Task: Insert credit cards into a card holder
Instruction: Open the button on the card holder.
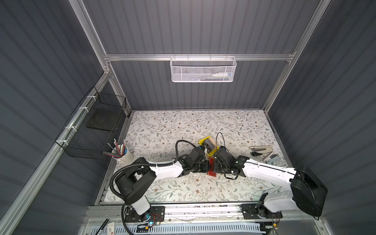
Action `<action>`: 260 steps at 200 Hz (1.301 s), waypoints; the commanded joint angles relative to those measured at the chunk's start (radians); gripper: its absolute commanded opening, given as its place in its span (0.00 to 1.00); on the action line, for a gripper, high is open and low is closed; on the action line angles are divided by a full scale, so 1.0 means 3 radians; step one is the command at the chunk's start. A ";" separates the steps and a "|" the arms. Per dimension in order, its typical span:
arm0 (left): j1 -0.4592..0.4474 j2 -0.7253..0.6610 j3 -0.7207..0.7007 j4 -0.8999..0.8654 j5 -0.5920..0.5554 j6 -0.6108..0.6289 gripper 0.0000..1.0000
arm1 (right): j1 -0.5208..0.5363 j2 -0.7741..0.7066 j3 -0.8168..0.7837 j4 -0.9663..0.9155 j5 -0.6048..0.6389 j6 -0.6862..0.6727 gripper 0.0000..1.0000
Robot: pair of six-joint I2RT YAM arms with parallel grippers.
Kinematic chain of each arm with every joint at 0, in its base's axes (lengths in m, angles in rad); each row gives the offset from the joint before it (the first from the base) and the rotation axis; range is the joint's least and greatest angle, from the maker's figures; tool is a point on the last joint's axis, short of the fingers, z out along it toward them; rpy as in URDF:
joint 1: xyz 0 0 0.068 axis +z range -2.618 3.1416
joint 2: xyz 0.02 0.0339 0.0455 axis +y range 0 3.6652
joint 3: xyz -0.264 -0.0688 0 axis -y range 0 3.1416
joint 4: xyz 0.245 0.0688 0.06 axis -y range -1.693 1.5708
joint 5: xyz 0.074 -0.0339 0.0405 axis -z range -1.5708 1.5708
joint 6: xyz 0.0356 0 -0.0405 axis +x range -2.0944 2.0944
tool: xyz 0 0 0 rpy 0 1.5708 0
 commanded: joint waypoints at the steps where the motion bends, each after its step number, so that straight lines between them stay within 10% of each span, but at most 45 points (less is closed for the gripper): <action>1: -0.0006 -0.0102 -0.0049 -0.0113 -0.0069 -0.0027 0.12 | -0.0022 0.0047 0.0037 -0.0299 0.0268 0.0048 0.04; 260: -0.0006 -0.0010 -0.0144 0.0098 -0.0011 -0.0214 0.16 | -0.0017 -0.0412 -0.0205 0.0356 -0.0174 -0.0116 0.04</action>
